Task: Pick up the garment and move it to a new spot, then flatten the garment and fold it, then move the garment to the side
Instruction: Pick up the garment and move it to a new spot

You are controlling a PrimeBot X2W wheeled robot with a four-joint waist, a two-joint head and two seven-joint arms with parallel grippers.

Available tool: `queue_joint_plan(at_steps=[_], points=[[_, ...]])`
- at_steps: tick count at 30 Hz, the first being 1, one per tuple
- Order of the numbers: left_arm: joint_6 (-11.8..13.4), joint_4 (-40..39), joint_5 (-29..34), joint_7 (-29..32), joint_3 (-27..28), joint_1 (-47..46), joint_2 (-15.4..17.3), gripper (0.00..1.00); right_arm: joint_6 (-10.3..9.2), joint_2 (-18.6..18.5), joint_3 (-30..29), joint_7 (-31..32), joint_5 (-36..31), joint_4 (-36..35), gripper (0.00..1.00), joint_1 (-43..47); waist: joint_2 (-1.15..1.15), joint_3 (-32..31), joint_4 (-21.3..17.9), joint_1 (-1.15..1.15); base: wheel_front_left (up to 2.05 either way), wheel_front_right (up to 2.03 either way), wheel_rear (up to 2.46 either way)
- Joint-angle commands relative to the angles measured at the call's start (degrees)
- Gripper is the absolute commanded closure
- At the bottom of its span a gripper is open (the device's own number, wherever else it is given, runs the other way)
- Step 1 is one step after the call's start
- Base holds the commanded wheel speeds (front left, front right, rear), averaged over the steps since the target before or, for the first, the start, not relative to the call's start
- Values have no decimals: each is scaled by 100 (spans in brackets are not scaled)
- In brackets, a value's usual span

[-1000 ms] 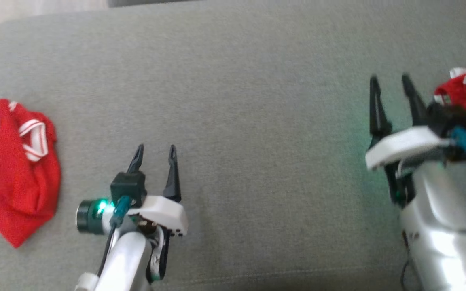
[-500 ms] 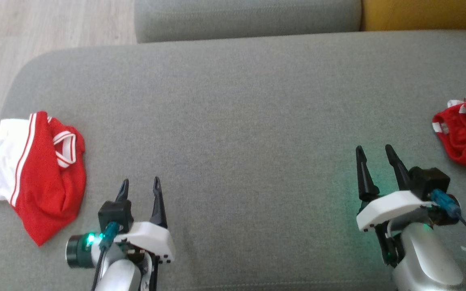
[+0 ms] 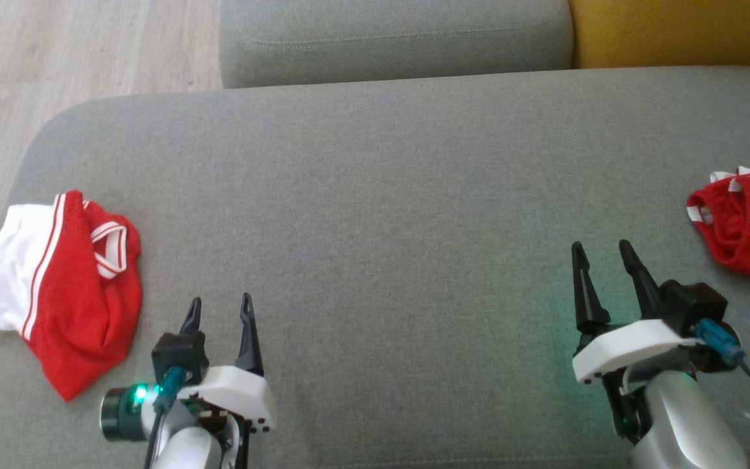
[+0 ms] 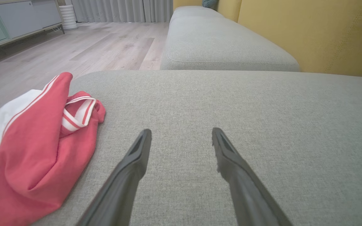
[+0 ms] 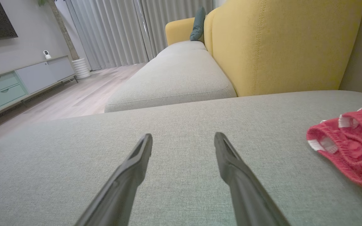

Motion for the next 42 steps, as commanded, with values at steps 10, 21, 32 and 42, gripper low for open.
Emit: queue_joint_plan(at_steps=[10, 21, 32, 42], points=[[-91, -399, -154, -31, 183, -162, 37, 0, 37, 31, 248, -62, 67, -308, 0, -55, 0, 182, 612, 0, 0, 0, 0], [-119, -533, -206, -31, 391, -182, 37, 0, 37, 31, 415, -62, 118, -349, 0, -105, 0, 431, 1963, 0, 0, 0, 0], [-96, -676, -379, -31, 764, -41, 37, 0, 37, 31, 624, -62, -71, -320, 0, -264, 0, 664, 2894, 0, 0, 0, 0], [-228, -515, -779, -31, 1081, -476, 37, 0, 37, 31, 796, -62, -198, -364, 0, -527, 0, 1092, 2609, 0, 0, 0, 0]])
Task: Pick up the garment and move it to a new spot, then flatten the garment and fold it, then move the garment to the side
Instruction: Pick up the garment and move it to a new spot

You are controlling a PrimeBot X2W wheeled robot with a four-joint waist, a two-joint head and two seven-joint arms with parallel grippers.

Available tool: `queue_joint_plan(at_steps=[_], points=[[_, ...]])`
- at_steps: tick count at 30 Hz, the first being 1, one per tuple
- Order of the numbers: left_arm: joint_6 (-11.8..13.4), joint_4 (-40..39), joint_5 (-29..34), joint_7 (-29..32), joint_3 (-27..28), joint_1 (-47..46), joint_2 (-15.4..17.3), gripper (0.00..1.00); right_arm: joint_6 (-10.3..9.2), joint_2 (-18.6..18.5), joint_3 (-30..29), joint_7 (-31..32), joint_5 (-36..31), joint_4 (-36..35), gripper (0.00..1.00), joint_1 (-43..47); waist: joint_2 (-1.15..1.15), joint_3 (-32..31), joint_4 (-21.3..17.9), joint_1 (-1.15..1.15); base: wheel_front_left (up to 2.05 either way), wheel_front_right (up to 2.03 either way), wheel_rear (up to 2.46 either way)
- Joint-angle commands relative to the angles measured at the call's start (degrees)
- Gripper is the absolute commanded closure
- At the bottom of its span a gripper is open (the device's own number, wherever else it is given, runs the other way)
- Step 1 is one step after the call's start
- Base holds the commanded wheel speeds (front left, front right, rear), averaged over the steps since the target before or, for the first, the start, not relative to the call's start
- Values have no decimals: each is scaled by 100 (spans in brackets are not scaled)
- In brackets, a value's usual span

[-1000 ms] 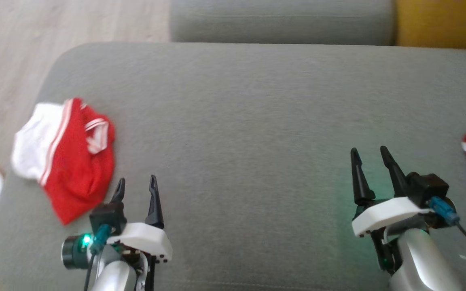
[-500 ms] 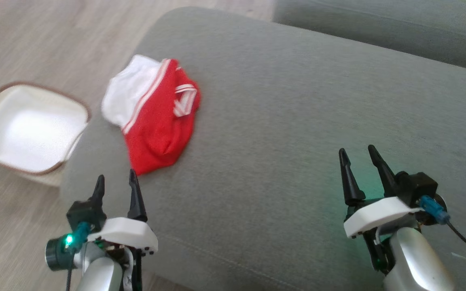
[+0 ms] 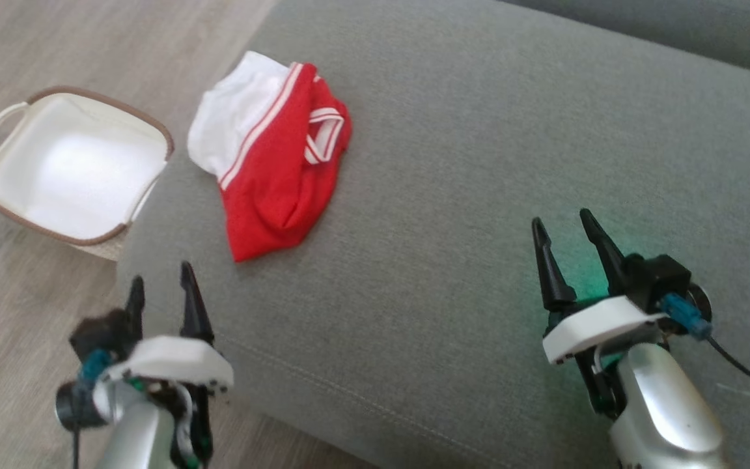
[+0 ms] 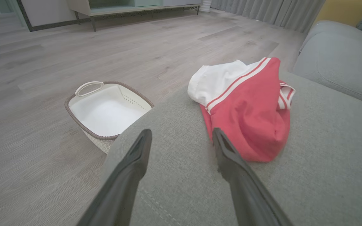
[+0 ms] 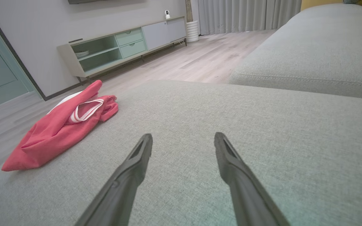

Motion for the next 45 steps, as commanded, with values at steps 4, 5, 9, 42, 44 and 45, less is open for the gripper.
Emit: queue_joint_plan(at_steps=[4, 5, 9, 42, 44, 45], points=[[-256, 130, -7, -35, 494, -911, 55, 0, 37, 30, 267, -56, -269, -239, 0, -348, 0, 433, -403, 0, 0, 0, 0], [-320, 219, 6, -35, 572, -1064, 55, 0, 37, 30, 293, -47, -310, -261, 0, -384, 0, 513, -479, 0, 0, 0, 0], [-629, 666, 201, -35, 856, -1723, 86, 0, 37, -6, 349, 40, -415, -422, 0, -513, 0, 824, -744, 0, 0, 0, 0], [-1109, 2093, 1154, -35, 888, -3522, 791, 100, 37, -25, 56, -23, 9, -777, 0, -511, 0, 647, -2570, 0, 0, 0, 0], [-1177, 2010, 1192, -35, 769, -3521, 686, 100, 37, -5, 47, -39, 62, -715, 0, -477, 0, 550, -2777, 0, 0, 0, 0], [-1213, 1980, 1209, -35, 705, -3513, 628, 100, 37, 4, 52, -45, 78, -693, 0, -463, 0, 513, -2895, 0, 0, 0, 0]])
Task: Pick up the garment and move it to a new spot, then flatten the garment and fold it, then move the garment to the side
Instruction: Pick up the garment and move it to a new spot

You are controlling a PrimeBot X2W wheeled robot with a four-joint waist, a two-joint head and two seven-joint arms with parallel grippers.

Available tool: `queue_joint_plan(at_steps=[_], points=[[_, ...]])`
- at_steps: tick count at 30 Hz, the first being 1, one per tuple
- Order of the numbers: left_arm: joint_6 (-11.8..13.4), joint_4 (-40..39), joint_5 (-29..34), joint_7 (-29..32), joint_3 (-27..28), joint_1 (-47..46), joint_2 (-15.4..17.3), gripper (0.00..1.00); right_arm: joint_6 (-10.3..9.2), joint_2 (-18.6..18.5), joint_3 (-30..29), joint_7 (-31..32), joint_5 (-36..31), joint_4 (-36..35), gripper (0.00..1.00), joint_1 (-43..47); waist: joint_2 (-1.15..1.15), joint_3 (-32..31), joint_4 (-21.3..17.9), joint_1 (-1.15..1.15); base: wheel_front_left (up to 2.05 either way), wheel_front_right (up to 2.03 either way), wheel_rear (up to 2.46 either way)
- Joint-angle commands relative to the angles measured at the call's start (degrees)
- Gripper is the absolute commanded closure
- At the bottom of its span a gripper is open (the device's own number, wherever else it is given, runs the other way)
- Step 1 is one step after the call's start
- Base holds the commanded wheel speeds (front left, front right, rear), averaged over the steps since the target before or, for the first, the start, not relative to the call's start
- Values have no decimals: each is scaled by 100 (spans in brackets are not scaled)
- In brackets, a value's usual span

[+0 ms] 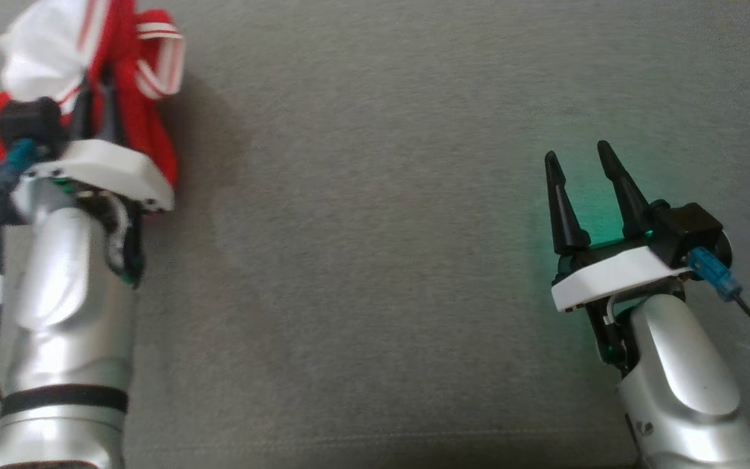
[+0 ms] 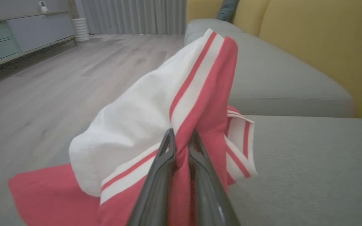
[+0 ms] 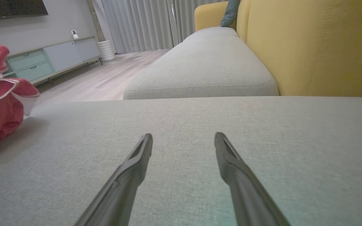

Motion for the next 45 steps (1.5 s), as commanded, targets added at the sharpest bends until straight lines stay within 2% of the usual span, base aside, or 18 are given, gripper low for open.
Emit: queue_joint_plan(at_steps=[1, 8, 14, 15, 21, 26, 27, 28, 31, 35, 41, 45], points=[[-51, -232, 55, -35, 17, -173, 69, 100, 37, 105, 118, -66, 50, -130, 0, 54, 0, -245, -452, 0, 0, 0, 0], [-226, -267, -64, -35, -364, 33, -324, 100, 37, 122, 359, -77, 266, -93, 0, 47, 0, -429, -1411, 0, 0, 0, 0], [-212, -249, -470, -35, -802, 325, -433, 100, 37, 123, 684, -78, 656, -104, 0, 34, 0, -521, -2198, 0, 0, 0, 0], [-212, -249, -470, -35, -802, 325, -433, 100, 37, 123, 684, -78, 656, -104, 0, 34, 0, -521, -2198, 0, 0, 0, 0], [-26, -272, -1061, -35, -1717, 562, -437, 100, 37, 124, 949, -78, 821, -65, 0, -1, 0, -552, -2673, 0, 0, 0, 0], [221, -364, -1385, -35, -2380, 719, -438, 100, 37, 124, 1011, -78, 904, -56, 0, 78, 0, -549, -2713, 0, 0, 0, 0], [297, -399, -1457, -35, -2431, 763, -438, 96, 37, 124, 1007, -78, 908, -49, 0, 95, 0, -557, -2680, 0, 0, 0, 0], [442, -437, -1580, -35, -2476, 882, -438, 0, 37, 124, 980, -78, 911, -33, 0, 125, 0, -581, -2585, 0, 0, 0, 0], [678, -528, -1504, -35, -2443, 1055, -438, 0, 37, 124, 930, -78, 887, -32, 0, 153, 0, -615, -2365, 0, 0, 0, 0], [957, -792, -1297, -35, -2093, 1412, -421, 0, 37, 124, 821, -78, 814, -8, 0, 156, 0, -688, -1975, 0, 0, 0, 0], [1088, -1258, -973, -35, -1536, 2122, -369, 0, 37, 124, 622, -78, 677, 134, 0, 167, 0, -883, -1317, 0, 0, 0, 0], [1044, -1479, -786, -35, -1292, 2546, -378, 0, 37, 125, 448, -79, 605, 259, 0, 201, 0, -1021, -921, 0, 0, 0, 0]])
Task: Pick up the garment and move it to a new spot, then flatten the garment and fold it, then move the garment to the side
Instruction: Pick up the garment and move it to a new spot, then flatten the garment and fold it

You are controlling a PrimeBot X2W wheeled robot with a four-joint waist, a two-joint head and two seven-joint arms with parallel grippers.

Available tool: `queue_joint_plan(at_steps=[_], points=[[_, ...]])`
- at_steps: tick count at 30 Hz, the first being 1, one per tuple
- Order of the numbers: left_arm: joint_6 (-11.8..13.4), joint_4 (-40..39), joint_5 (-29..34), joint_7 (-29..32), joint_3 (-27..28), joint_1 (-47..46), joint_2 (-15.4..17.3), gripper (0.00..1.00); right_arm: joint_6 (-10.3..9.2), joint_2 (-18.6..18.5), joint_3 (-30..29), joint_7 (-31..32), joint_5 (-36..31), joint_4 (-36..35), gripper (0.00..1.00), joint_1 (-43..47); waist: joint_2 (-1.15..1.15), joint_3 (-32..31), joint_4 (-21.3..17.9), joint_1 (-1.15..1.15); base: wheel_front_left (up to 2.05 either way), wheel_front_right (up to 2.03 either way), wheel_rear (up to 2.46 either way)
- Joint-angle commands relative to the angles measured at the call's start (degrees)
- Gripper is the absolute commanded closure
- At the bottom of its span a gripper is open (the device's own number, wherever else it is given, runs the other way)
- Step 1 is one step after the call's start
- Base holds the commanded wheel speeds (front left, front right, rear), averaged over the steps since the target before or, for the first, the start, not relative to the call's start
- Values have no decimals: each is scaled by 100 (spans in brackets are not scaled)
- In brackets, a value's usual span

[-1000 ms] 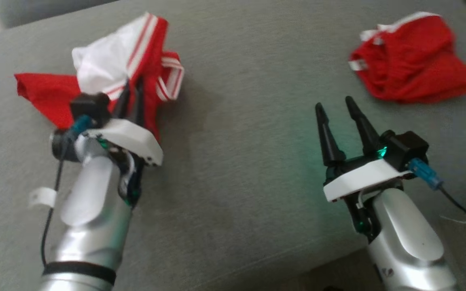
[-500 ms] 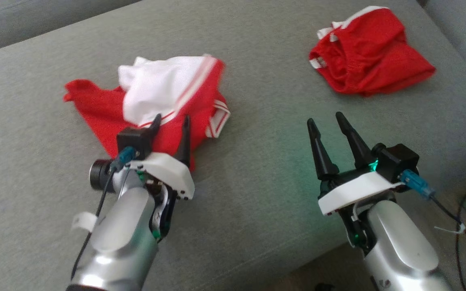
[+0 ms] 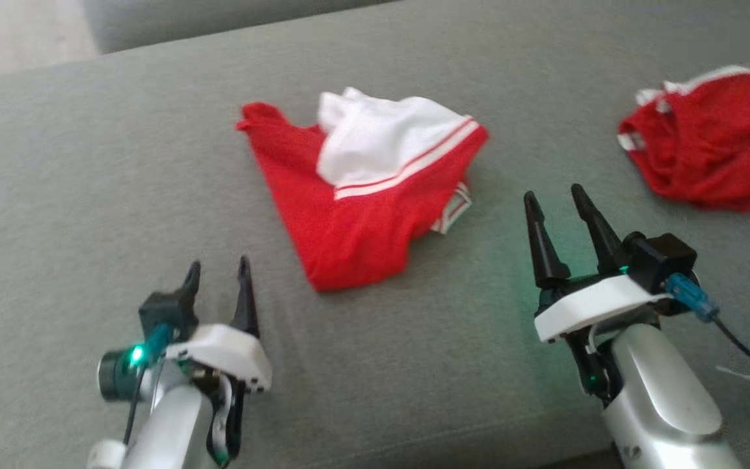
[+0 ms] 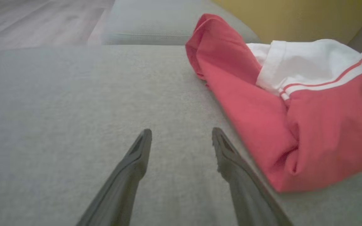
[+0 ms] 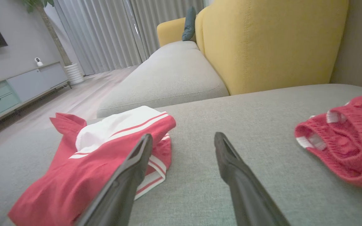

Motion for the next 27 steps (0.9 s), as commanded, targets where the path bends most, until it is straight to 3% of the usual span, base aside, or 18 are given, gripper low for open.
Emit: queue_joint_plan(at_steps=[1, 12, 20, 27], points=[[-11, -254, 115, -35, 291, 14, 49, 0, 37, 49, 25, -63, -42, -107, 0, -16, 0, -223, 439, 0, 0, 0, 0], [-22, -844, 384, -35, 621, 881, -2, 0, 37, 49, -149, -63, -67, 144, 0, 401, 0, -653, 930, 0, 0, 0, 0], [49, -1010, 190, -35, 489, 1140, -6, 0, 37, 49, -143, -63, -105, 217, 0, 569, 0, -752, 1007, 0, 0, 0, 0], [80, -1050, 66, -35, 260, 977, -6, 0, 37, 47, 108, -40, -366, 294, 0, 85, 0, -522, 1194, 0, 0, 0, 0]])
